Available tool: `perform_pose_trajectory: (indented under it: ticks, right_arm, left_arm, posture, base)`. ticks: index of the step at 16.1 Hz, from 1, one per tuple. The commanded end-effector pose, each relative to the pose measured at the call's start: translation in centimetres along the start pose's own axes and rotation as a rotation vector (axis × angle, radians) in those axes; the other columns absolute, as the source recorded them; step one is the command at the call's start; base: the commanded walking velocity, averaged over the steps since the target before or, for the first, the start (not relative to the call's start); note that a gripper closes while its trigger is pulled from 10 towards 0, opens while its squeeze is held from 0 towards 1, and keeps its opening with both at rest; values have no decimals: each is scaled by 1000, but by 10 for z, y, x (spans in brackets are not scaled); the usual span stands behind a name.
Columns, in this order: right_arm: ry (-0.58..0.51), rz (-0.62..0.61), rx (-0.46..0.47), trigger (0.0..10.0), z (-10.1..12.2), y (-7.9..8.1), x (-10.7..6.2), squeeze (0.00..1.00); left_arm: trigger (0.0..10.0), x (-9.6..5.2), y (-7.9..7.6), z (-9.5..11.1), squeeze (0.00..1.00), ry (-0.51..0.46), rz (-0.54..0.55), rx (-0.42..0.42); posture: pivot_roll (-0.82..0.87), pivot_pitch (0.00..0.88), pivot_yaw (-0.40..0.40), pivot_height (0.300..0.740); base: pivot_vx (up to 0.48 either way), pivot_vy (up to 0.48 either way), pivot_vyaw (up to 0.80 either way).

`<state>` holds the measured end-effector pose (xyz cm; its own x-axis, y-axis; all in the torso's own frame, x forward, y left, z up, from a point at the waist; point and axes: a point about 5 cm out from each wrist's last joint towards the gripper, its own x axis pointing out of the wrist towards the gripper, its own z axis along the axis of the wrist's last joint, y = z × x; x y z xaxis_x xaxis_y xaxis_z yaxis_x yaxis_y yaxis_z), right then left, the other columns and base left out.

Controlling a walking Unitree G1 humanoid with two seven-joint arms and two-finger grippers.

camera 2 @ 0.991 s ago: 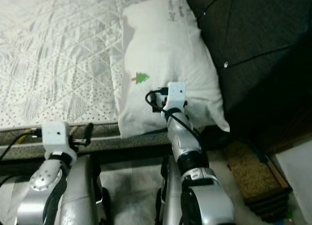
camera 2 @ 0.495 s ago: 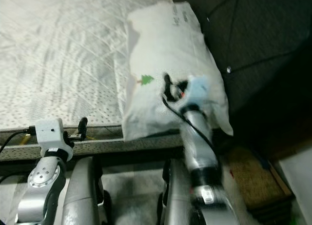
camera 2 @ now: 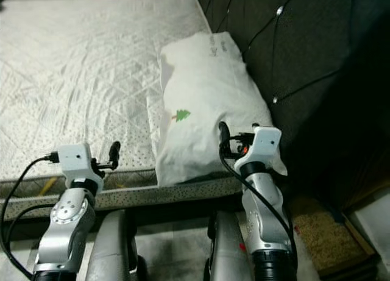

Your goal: Clean up the room

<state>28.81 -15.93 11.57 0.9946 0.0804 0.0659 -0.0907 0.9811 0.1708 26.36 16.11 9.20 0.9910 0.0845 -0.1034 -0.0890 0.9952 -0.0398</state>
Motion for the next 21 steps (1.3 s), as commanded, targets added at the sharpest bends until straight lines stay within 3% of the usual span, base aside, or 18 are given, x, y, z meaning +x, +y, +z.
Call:
perform_pose_trajectory:
  ticks: [1, 9, 15, 21]
  right_arm:
    - [-28, 5, -12, 10000, 11, -1, 2, 0]
    - [3, 16, -31, 10000, 6, 1, 5, 0]
    - [13, -11, -68, 10000, 7, -8, 8, 0]
    - [63, -32, -78, 10000, -4, -10, 1, 0]
  left_arm:
    - [10000, 2, -1, 2, 0, -15, -2, 1]
    - [10000, 3, -4, -7, 0, 13, 13, -15]
    - [10000, 13, -5, -2, 0, -2, -3, -18]
    - [10000, 12, -8, -4, 0, 4, -21, -35]
  posture:
    - [-2, 0, -27, 646]
    - [-10, 0, -21, 737]
    - [-30, 0, -17, 740]
    - [-29, 0, -18, 740]
  base:
    - [0, 0, 0]
    - [0, 0, 0]
    - [0, 41, 0]
    - [0, 476, 0]
